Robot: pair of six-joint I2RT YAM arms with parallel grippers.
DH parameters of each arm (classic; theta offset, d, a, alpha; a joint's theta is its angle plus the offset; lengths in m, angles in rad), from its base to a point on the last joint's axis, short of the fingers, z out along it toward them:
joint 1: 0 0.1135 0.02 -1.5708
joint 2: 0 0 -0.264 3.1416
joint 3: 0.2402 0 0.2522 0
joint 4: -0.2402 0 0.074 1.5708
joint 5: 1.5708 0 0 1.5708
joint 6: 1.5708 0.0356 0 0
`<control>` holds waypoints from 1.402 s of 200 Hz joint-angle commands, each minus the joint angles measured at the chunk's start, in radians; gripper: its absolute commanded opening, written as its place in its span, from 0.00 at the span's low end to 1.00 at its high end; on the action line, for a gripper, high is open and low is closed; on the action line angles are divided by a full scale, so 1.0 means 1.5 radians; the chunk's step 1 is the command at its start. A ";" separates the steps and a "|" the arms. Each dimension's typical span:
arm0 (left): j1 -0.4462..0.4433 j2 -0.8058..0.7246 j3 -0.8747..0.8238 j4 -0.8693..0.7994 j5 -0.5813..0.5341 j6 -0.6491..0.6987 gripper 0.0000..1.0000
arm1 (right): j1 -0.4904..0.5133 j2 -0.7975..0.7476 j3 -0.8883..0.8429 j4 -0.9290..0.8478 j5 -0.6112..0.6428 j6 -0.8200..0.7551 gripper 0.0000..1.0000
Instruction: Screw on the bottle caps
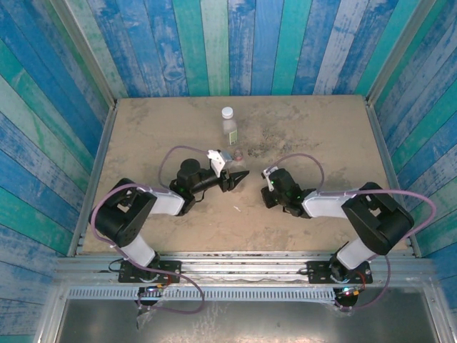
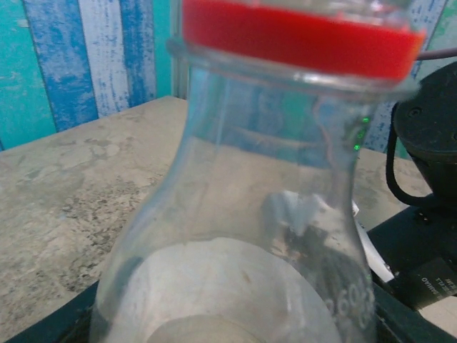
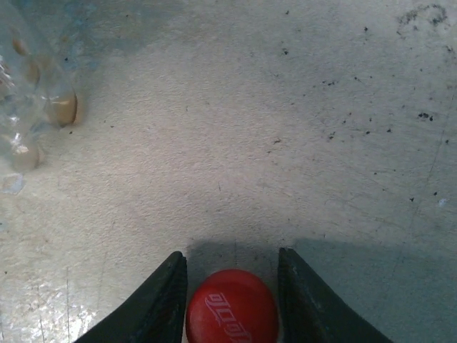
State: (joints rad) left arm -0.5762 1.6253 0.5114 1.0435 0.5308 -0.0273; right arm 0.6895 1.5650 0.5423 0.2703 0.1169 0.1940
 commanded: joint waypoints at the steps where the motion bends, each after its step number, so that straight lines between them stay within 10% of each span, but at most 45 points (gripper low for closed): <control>1: -0.001 -0.001 0.012 -0.076 0.033 0.030 0.65 | -0.001 -0.027 -0.005 -0.023 0.007 0.004 0.50; 69: 0.003 0.008 0.021 -0.034 0.115 -0.037 0.66 | -0.002 -0.141 0.005 -0.072 0.022 -0.003 0.78; 208: 0.003 0.039 -0.050 0.167 0.060 -0.029 1.00 | -0.007 -0.188 0.003 -0.093 0.020 -0.002 0.81; 280: 0.003 0.140 -0.079 0.359 0.045 0.007 0.98 | -0.008 -0.202 0.007 -0.090 0.025 0.004 0.82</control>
State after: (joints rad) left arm -0.5751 1.7618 0.4053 1.4261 0.6144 -0.0486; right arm 0.6838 1.2785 0.5423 0.1562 0.1532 0.1947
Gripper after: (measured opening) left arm 0.962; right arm 0.819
